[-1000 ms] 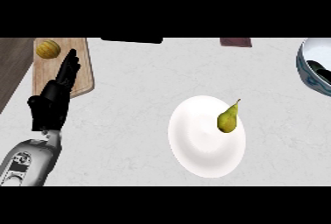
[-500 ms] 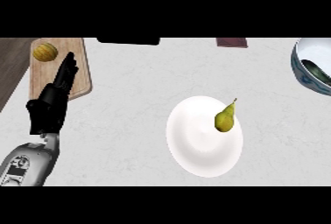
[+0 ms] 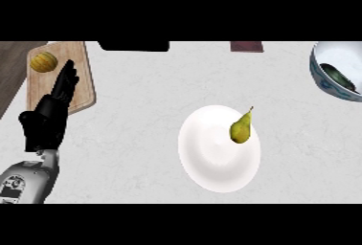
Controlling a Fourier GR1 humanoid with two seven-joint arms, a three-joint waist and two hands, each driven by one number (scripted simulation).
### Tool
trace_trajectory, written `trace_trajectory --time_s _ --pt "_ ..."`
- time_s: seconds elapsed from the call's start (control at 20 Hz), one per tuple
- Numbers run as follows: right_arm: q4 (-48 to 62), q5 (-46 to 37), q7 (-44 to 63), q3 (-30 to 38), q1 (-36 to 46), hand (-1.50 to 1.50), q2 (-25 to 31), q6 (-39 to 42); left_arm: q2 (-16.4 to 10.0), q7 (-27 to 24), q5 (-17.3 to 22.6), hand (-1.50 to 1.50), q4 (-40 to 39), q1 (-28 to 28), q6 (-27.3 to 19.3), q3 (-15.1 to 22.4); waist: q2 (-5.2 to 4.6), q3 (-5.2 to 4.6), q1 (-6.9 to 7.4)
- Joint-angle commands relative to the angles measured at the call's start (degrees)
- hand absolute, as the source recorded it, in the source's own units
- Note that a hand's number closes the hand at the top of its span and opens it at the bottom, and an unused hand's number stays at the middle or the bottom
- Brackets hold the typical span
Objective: Pick the eggplant from the plate and place it in the bowl
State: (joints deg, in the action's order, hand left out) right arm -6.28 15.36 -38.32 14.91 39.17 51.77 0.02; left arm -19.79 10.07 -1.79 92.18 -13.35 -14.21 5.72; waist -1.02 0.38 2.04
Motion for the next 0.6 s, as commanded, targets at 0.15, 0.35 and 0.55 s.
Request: trace_trajectory --time_s 0.15,0.35,0.55 --pt "-1.2 0.3 -5.3 0.7 -5.6 -1.50 0.8 9.6 1.6 -2.1 -1.4 0.00 -3.6 -0.8 -0.2 -0.8 0.33 -0.16 -1.01" --pt "-0.5 0.8 -10.3 1.9 -7.4 -1.50 -2.5 7.1 1.4 -0.5 -1.3 0.00 1.2 2.0 0.7 -0.2 0.37 -0.05 0.00" --pt "-0.8 0.5 -9.9 1.9 -8.8 -1.50 -1.9 9.6 1.5 -2.4 -1.2 0.00 -2.7 0.1 2.4 -2.1 0.45 -0.16 -0.78"
